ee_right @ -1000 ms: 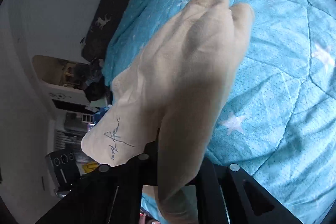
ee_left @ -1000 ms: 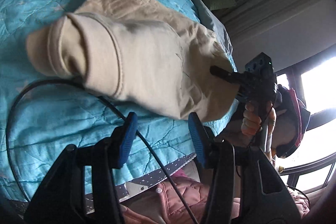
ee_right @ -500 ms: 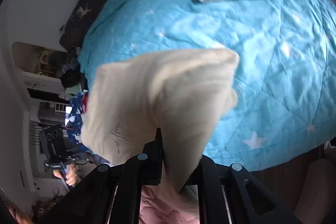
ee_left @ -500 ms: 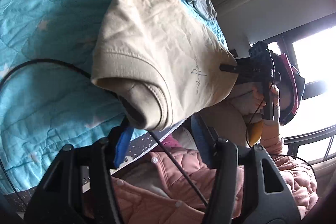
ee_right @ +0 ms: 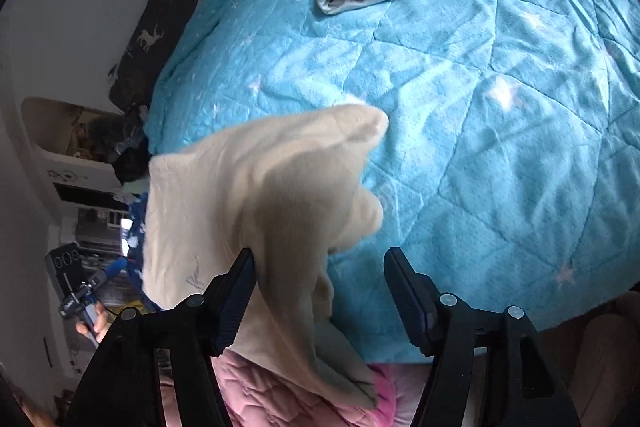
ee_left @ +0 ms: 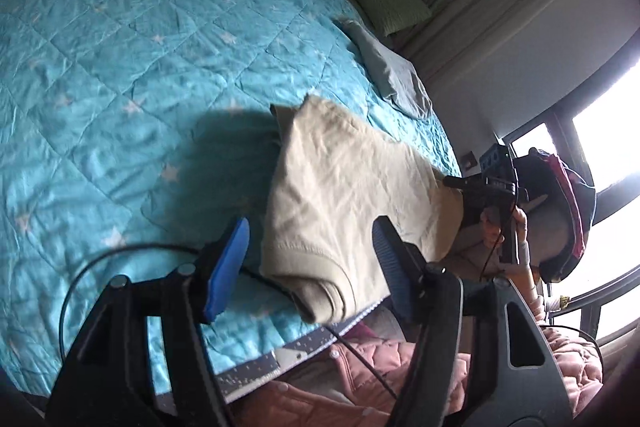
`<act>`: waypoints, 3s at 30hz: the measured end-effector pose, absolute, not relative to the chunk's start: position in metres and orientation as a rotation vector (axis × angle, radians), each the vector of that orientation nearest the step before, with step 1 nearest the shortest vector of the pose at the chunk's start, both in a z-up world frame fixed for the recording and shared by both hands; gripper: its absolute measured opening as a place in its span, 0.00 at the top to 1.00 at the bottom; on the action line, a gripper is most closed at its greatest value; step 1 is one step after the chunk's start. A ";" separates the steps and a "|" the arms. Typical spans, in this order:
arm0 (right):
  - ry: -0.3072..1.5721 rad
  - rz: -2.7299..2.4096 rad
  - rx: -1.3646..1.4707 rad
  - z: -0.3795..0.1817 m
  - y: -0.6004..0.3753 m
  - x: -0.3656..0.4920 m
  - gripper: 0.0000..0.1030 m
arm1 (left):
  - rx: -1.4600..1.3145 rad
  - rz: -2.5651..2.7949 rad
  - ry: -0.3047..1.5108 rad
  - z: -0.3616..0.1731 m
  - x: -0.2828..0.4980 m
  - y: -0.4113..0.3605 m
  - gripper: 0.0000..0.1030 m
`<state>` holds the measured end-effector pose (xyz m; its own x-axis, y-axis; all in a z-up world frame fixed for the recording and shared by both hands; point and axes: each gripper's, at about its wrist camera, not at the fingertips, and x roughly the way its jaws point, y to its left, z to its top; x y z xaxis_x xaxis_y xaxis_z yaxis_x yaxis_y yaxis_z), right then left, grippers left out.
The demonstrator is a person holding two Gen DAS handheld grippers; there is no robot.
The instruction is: Fold small clothes
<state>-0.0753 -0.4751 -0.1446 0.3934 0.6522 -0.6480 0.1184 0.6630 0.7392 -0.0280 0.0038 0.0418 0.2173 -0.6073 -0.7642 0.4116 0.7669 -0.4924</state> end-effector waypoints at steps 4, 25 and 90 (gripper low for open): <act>1.099 0.453 0.983 -0.165 -0.492 -0.051 0.34 | -0.219 -0.681 1.256 0.010 0.028 -0.028 0.37; 0.774 0.679 0.628 -0.069 -0.436 -0.023 0.86 | -0.002 -0.893 1.116 0.000 0.019 -0.123 0.83; 1.388 0.623 0.034 -0.038 -0.227 0.054 0.44 | 0.308 -1.159 0.934 -0.015 -0.079 -0.161 0.51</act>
